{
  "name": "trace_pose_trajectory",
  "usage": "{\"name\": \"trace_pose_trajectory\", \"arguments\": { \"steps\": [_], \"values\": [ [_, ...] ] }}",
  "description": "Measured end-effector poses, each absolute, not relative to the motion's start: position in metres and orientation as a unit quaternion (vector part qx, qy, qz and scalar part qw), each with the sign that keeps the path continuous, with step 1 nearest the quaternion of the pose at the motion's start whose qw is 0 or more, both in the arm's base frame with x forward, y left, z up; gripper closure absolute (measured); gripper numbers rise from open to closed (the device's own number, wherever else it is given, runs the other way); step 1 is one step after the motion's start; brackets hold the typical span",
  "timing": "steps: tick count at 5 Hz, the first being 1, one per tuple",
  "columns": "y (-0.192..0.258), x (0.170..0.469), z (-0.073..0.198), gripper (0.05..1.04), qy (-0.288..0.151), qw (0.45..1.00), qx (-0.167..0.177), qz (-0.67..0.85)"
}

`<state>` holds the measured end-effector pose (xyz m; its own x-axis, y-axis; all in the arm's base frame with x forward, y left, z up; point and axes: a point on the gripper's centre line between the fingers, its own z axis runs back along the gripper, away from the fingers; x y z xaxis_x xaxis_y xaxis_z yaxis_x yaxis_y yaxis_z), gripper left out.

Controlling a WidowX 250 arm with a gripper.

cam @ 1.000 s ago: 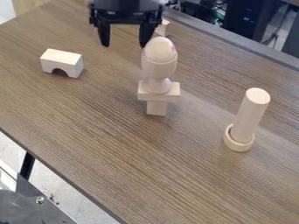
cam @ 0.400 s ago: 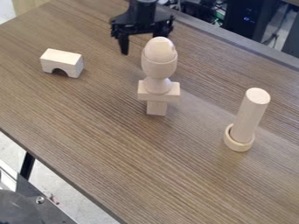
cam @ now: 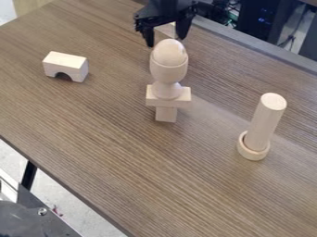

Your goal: Place rectangle block on top of the arch

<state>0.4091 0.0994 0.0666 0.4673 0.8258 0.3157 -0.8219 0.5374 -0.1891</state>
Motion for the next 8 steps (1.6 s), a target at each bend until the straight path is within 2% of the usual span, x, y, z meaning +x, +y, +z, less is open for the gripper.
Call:
{"name": "trace_pose_trajectory", "arguments": {
  "steps": [3, 5, 6, 8],
  "values": [
    [0.126, 0.459, 0.066, 0.083, -0.201, 0.818, -0.038, 0.537],
    [0.135, 0.475, 0.067, 0.083, -0.203, 0.805, -0.048, 0.556],
    [0.135, 0.477, 0.059, 0.111, -0.19, 0.804, -0.044, 0.561],
    [0.14, 0.471, 0.041, 0.711, -0.163, 0.802, -0.015, 0.574]
  ]
}}
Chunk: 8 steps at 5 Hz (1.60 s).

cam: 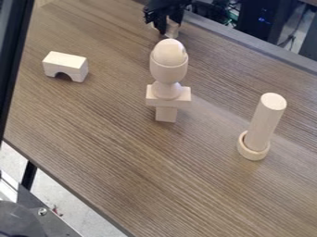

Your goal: Place rectangle block on top of the arch

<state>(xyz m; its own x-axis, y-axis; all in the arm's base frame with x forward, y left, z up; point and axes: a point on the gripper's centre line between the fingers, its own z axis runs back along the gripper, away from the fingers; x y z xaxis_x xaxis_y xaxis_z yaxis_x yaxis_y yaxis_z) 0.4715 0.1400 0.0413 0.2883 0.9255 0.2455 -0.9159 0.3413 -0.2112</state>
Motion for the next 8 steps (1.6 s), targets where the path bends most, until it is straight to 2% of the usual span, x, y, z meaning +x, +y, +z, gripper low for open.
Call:
{"name": "trace_pose_trajectory", "arguments": {
  "steps": [1, 2, 3, 4, 5, 6, 8],
  "values": [
    [0.14, 0.471, 0.041, 0.813, -0.164, 0.803, -0.014, 0.572],
    [0.138, 0.47, 0.042, 0.813, -0.169, 0.796, -0.02, 0.58],
    [0.141, 0.469, 0.062, 0.813, -0.188, 0.767, -0.023, 0.613],
    [0.147, 0.458, 0.083, 0.813, -0.192, 0.723, -0.003, 0.664],
    [0.154, 0.442, 0.092, 0.813, -0.194, 0.689, 0.026, 0.698],
    [0.162, 0.415, 0.114, 0.813, -0.217, 0.64, 0.048, 0.735],
    [0.176, 0.367, 0.128, 0.813, -0.225, 0.596, 0.072, 0.767]
  ]
}}
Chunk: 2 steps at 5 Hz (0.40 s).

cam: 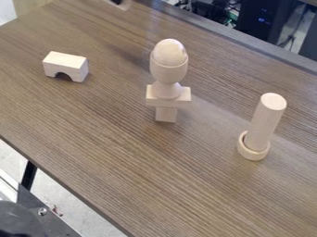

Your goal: Place rectangle block on top of the arch

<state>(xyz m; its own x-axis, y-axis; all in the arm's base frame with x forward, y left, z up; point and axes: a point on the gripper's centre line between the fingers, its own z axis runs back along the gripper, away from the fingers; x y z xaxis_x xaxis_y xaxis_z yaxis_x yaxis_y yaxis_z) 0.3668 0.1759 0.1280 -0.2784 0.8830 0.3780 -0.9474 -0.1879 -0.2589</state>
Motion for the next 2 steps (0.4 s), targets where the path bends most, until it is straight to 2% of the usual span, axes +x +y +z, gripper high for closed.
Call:
{"name": "trace_pose_trajectory", "arguments": {
  "steps": [2],
  "values": [
    [0.186, 0.326, 0.128, 0.813, -0.226, 0.585, 0.074, 0.776]
  ]
}}
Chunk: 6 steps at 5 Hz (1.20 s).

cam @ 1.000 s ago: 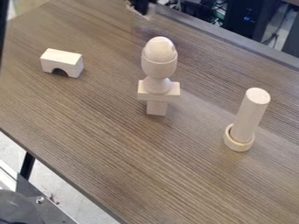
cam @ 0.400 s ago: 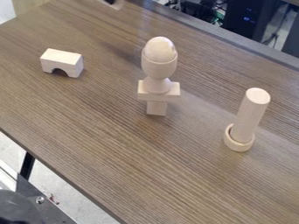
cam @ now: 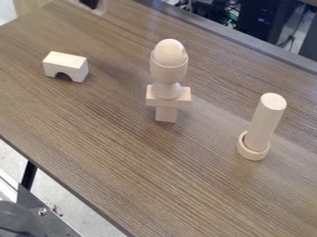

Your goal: Place rectangle block on top of the arch

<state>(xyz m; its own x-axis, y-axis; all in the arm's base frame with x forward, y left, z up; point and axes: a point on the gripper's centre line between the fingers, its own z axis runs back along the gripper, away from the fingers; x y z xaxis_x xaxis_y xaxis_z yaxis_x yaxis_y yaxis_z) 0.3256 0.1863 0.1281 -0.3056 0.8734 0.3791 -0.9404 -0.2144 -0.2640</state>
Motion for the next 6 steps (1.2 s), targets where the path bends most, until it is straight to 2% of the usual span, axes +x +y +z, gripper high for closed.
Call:
{"name": "trace_pose_trajectory", "arguments": {
  "steps": [2, 4, 6],
  "values": [
    [0.183, 0.3, 0.111, 0.813, -0.197, 0.607, 0.058, 0.768],
    [0.178, 0.287, 0.092, 0.814, -0.173, 0.629, 0.065, 0.755],
    [0.181, 0.284, 0.09, 0.814, -0.18, 0.623, 0.071, 0.758]
  ]
}}
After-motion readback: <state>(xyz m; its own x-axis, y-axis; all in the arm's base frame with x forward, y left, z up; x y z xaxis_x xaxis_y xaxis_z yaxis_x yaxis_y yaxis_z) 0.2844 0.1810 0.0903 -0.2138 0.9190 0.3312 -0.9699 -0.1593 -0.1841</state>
